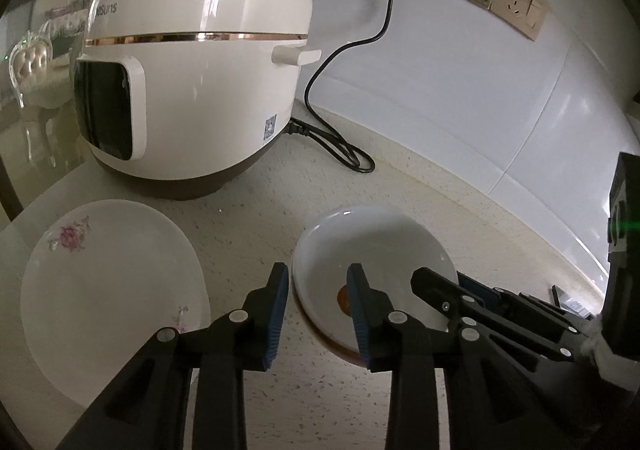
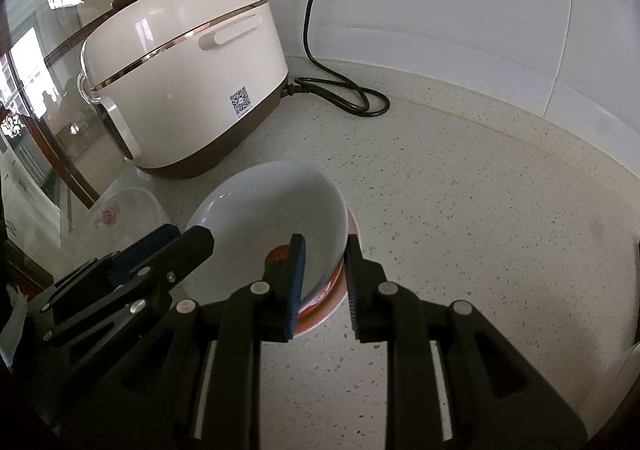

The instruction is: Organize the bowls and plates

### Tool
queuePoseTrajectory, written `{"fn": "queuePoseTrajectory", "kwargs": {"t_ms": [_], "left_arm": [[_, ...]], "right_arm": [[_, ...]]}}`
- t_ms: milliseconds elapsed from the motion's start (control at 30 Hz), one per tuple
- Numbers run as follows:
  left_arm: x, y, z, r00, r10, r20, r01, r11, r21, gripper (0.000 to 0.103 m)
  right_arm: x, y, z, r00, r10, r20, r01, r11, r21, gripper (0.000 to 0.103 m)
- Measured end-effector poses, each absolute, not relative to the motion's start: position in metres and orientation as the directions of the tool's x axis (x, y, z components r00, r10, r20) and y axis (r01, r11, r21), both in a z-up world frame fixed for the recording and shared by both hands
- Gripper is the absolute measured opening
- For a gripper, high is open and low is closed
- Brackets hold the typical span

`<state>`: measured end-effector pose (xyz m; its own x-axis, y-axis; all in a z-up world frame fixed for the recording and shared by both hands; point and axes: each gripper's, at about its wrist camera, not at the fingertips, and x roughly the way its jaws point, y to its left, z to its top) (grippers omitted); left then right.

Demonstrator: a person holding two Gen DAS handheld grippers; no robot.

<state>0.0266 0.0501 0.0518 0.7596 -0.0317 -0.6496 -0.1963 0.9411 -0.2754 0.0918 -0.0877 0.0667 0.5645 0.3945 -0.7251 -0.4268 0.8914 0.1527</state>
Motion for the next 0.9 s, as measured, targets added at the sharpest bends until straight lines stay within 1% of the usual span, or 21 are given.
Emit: {"fn": "queuePoseTrajectory", "kwargs": {"t_ms": [133, 267, 433, 500, 733, 833, 900], "left_arm": [[0.025, 0.049, 0.055, 0.769, -0.01, -0.639, -0.203, 0.945, -0.258, 0.037], [0.019, 0.048, 0.06, 0.78, 0.007, -0.625, -0.204, 0.948, -0.243, 0.038], [0.013, 0.049, 0.069, 0.795, 0.025, -0.606, -0.209, 0.95, -0.234, 0.042], [0.012, 0.048, 0.073, 0.797, 0.033, -0.603, -0.21, 0.951, -0.226, 0.043], [0.003, 0.045, 0.081, 0.806, 0.034, -0.591, -0.202, 0.954, -0.22, 0.043], [-0.002, 0.036, 0.088, 0.813, 0.031, -0.582, -0.189, 0.958, -0.213, 0.043], [-0.005, 0.03, 0.091, 0.816, 0.026, -0.577, -0.179, 0.961, -0.21, 0.043]], "right_arm": [[0.092, -0.089, 0.068, 0.569, 0.396, -0.721, -0.421, 0.893, 0.159, 0.024], [0.089, -0.09, 0.071, 0.576, 0.396, -0.715, -0.418, 0.894, 0.159, 0.024], [0.085, -0.094, 0.08, 0.602, 0.396, -0.693, -0.416, 0.897, 0.152, 0.032], [0.083, -0.094, 0.083, 0.607, 0.396, -0.689, -0.415, 0.897, 0.151, 0.035], [0.078, -0.099, 0.09, 0.615, 0.397, -0.682, -0.413, 0.898, 0.15, 0.036], [0.071, -0.109, 0.094, 0.625, 0.393, -0.675, -0.4, 0.903, 0.155, 0.042], [0.067, -0.12, 0.098, 0.636, 0.386, -0.668, -0.386, 0.909, 0.158, 0.05]]}}
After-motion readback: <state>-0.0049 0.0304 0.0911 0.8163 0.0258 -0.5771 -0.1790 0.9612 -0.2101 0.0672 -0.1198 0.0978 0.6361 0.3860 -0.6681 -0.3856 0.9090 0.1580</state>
